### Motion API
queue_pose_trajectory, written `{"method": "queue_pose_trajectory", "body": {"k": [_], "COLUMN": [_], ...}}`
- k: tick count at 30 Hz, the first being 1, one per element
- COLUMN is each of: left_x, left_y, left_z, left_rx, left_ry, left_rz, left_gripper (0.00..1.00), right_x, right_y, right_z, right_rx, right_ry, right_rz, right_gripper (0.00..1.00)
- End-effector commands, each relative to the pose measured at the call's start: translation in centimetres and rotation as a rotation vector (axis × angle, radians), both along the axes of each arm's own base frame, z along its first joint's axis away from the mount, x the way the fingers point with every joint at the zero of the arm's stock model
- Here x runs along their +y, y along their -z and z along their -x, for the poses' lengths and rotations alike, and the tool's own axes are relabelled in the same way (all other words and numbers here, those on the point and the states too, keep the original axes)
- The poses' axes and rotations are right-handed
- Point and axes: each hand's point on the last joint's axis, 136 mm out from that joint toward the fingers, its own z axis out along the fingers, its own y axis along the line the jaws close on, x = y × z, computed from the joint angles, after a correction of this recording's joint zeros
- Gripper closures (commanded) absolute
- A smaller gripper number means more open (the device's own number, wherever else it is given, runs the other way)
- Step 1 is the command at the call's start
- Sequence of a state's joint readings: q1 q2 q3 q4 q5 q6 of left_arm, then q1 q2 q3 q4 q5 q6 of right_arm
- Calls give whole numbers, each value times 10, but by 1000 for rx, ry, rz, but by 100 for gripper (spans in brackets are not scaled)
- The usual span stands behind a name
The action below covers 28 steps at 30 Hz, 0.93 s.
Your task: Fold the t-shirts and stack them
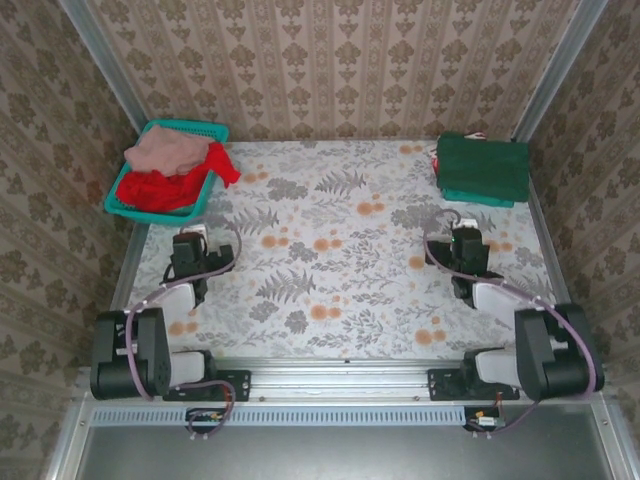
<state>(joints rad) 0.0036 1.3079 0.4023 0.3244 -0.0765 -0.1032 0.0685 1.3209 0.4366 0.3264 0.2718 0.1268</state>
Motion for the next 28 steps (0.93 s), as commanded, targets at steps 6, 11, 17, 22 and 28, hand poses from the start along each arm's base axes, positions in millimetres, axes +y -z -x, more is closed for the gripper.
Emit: {"method": "queue_pose_trajectory", "body": {"k": [6, 11, 17, 22, 28], "left_x": [-13, -14, -15, -16, -16], "left_y": [-35, -34, -34, -34, -34], "left_z": [-55, -57, -56, -56, -56], "left_rx": [-333, -319, -310, -310, -311], "left_ry": [157, 153, 150, 151, 151], "left_rz": [-48, -70, -81, -81, -81], "left_gripper": [0, 0, 0, 0, 0], "right_x": [-1, -3, -3, -1, 1], "right_y": [-34, -26, -26, -25, -27], "right_z": [-46, -45, -43, -45, -44], "right_rx": [-274, -303, -300, -291, -297], "right_ry": [-28, -21, -20, -25, -35], "right_rz": [22, 18, 21, 23, 22], "right_gripper": [0, 0, 0, 0, 0]}}
